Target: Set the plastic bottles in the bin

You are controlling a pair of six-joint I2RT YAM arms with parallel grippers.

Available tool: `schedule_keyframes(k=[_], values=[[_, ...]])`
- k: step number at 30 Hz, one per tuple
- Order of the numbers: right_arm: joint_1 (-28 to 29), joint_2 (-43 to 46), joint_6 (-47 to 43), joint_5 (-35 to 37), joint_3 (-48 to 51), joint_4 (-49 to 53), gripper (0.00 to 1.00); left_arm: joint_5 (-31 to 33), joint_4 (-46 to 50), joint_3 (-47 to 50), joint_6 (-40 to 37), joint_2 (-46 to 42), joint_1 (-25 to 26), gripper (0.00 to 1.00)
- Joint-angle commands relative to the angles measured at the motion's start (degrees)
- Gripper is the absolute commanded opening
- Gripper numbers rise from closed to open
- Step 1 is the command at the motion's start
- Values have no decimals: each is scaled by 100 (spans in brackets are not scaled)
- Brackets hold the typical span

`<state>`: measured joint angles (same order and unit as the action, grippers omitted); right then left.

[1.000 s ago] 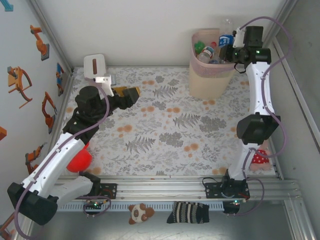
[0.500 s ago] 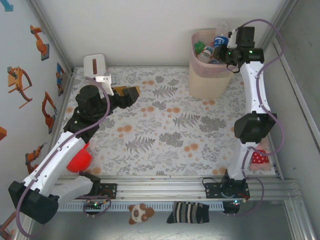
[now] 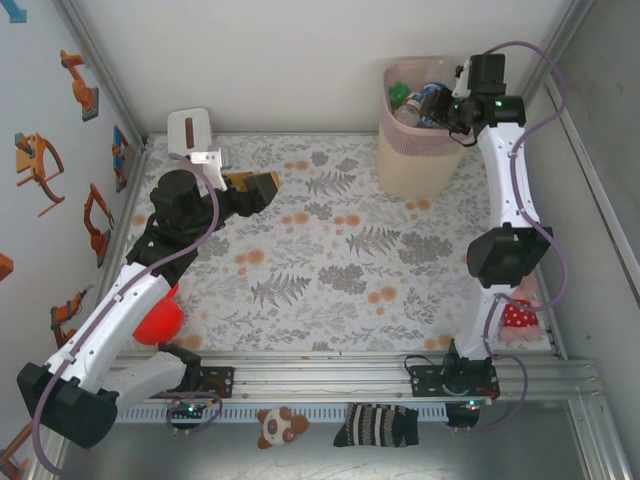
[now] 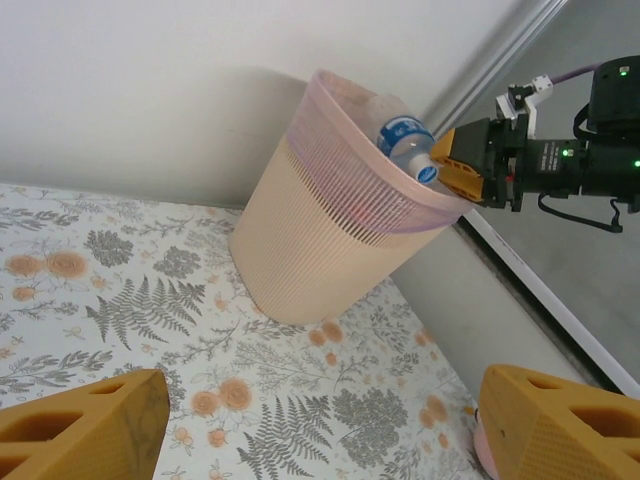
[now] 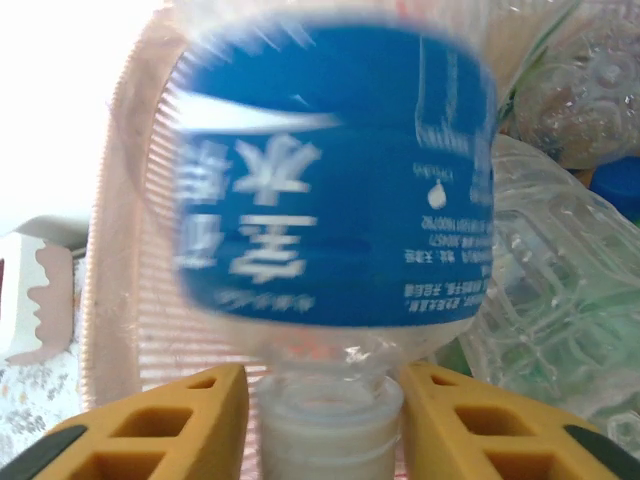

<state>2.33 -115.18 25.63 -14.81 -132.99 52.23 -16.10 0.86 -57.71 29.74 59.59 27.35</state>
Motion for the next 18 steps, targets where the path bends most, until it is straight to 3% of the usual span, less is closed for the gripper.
schedule_keyframes(k=[1,9,13,18], values=[[4,397,109,279,-25,219,54,-79,-165,23,50,-113,-53,80],[5,786,-140,679,-14,-141,53,-108,-178,23,61,-96,-66,81],[0,639,-367,342,127,-893,50,-113,-175,27,78,-105,-79,80],[-26,-114,-477,-212,-518,-1460,45,-82,-122,65,82,-171,-74,80]])
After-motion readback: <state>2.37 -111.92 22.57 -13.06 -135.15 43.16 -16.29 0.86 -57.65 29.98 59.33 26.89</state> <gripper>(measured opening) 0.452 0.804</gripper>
